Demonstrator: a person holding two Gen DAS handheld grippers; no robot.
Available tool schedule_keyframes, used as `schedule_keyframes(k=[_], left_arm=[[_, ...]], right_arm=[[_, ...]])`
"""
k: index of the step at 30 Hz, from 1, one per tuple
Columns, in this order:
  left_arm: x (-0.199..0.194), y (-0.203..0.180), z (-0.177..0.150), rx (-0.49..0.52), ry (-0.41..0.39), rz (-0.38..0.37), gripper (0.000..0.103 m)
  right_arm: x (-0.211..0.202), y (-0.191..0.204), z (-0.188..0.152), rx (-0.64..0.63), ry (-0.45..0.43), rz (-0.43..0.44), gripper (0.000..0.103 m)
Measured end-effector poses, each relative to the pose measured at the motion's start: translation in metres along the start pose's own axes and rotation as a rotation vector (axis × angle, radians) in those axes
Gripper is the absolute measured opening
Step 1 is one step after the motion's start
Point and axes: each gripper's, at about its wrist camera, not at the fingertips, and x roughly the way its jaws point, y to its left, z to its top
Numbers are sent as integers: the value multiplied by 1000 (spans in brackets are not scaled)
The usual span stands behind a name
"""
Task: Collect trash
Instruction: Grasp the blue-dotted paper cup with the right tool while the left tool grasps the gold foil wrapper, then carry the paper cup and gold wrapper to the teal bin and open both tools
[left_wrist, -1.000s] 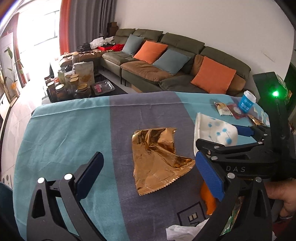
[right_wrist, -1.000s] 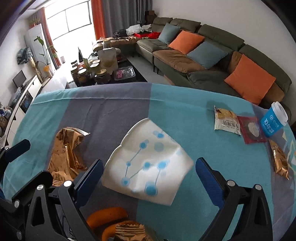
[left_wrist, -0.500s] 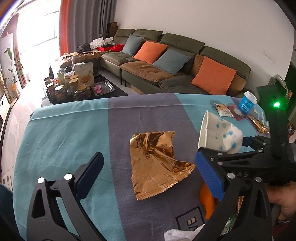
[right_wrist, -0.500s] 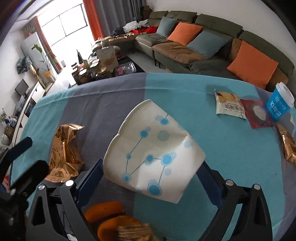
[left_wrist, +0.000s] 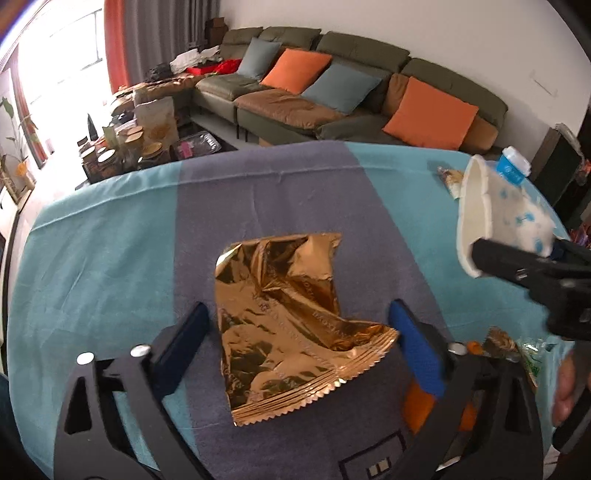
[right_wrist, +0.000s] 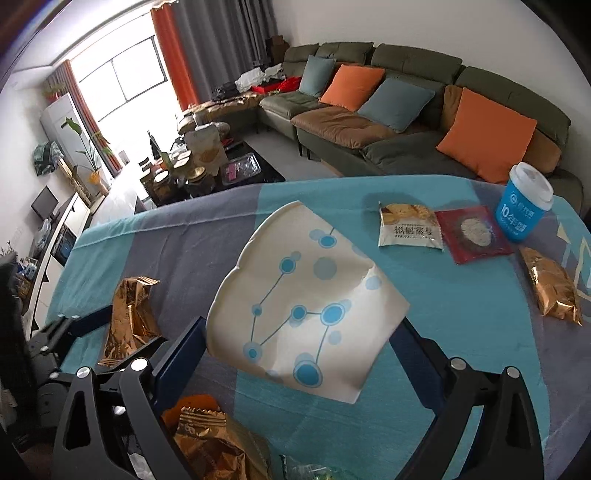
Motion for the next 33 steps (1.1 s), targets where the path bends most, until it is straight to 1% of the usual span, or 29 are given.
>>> schedule_keyframes(k=[1, 2, 3, 5, 6, 7, 8, 12, 13, 16, 19, 24, 25, 27, 29, 30, 32, 33], left_arm=[[1, 0, -1, -2, 8, 1, 79], [0, 0, -1, -3, 1, -3, 77], [0, 0, -2, -1, -1, -4, 72], [-3, 0, -2, 1, -9, -6, 66], [-5, 0, -3, 3, -16, -6, 55], [-6, -1, -3, 6, -22, -2, 41], [-8, 2, -2, -3, -23, -15, 38], [-13, 9, -5, -30, -26, -56, 31], [-17, 12, -7, -41, -36, -67, 27], [-34, 19, -8, -54, -88, -75, 24], [-61, 28, -10, -76, -153, -86, 23], [-120, 45, -21, -105, -267, -99, 23], [-135, 49, -26, -106, -300, -88, 23], [-159, 57, -36, -117, -341, -89, 23], [-182, 66, -49, -126, -380, -57, 23], [-192, 71, -55, -134, -396, -56, 23], [-212, 80, -68, -139, -427, -8, 23], [-222, 88, -76, -154, -436, -4, 23]], right_arm=[[0, 0, 1, 1, -4, 3, 94], [-3, 0, 0, 0, -11, 7, 94], [-5, 0, 0, -1, -15, 10, 94], [-9, 1, 0, -2, -26, 16, 94], [-11, 2, 0, -4, -32, 19, 94], [-13, 2, 0, -4, -37, 21, 94], [-15, 2, -1, -3, -38, 23, 94], [-21, 5, -3, -8, -51, 34, 94], [-23, 6, -3, -10, -55, 35, 94], [-33, 11, -6, -17, -76, 41, 94], [-42, 20, -7, -27, -100, 53, 94], [-70, 46, -11, -68, -161, 87, 94], [-75, 51, -13, -75, -172, 95, 94], [-89, 67, -17, -102, -203, 118, 94], [-101, 81, -20, -124, -225, 146, 94], [-106, 89, -22, -137, -236, 157, 94], [-118, 108, -27, -171, -255, 194, 94], [-122, 115, -29, -185, -257, 206, 94]])
